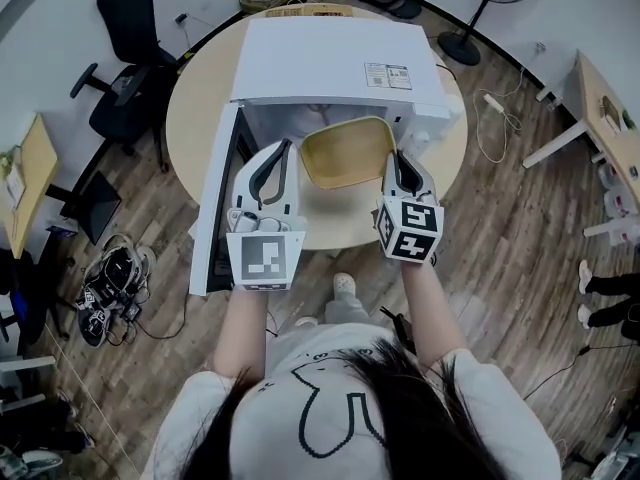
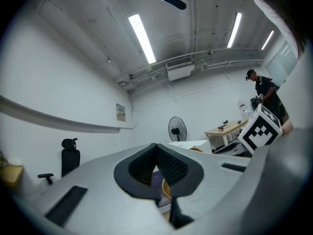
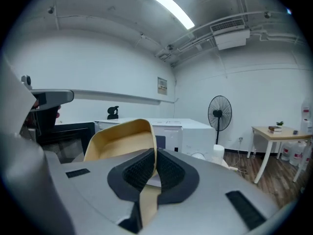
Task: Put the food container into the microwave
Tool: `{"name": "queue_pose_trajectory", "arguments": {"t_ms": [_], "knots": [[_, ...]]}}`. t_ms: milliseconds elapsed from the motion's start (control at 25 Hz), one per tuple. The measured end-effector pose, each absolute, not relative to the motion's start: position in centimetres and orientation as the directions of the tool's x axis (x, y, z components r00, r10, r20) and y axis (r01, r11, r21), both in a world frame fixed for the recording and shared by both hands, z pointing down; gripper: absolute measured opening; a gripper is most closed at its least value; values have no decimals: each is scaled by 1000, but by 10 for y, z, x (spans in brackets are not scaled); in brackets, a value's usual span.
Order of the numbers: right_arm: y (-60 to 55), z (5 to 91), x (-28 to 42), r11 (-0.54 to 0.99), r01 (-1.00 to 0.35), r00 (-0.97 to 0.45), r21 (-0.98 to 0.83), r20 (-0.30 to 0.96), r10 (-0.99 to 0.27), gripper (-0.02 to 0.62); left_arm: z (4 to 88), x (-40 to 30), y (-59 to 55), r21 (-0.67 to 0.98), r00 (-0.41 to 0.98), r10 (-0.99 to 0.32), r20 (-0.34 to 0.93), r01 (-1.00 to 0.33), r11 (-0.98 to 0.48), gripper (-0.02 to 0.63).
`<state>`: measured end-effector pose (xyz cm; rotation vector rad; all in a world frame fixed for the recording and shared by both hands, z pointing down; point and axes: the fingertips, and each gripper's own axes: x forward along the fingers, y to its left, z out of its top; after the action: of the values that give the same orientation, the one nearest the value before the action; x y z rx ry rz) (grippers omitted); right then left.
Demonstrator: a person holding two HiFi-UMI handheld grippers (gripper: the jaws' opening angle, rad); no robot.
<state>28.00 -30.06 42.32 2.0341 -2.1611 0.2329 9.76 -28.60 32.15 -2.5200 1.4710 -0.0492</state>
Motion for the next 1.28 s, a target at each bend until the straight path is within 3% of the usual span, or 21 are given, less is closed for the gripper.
{"name": "queue_pose_trajectory", "arguments": {"t_ms": [800, 1280], "knots": [[-389, 506, 245, 251, -956, -291, -150, 407, -866, 38, 324, 91, -320, -237, 311, -947, -77, -929, -286, 9], [-418, 520, 239, 160, -967, -232, -199, 425, -875, 38, 319, 73, -321, -207, 292, -953, -82, -940, -270, 9]]}}
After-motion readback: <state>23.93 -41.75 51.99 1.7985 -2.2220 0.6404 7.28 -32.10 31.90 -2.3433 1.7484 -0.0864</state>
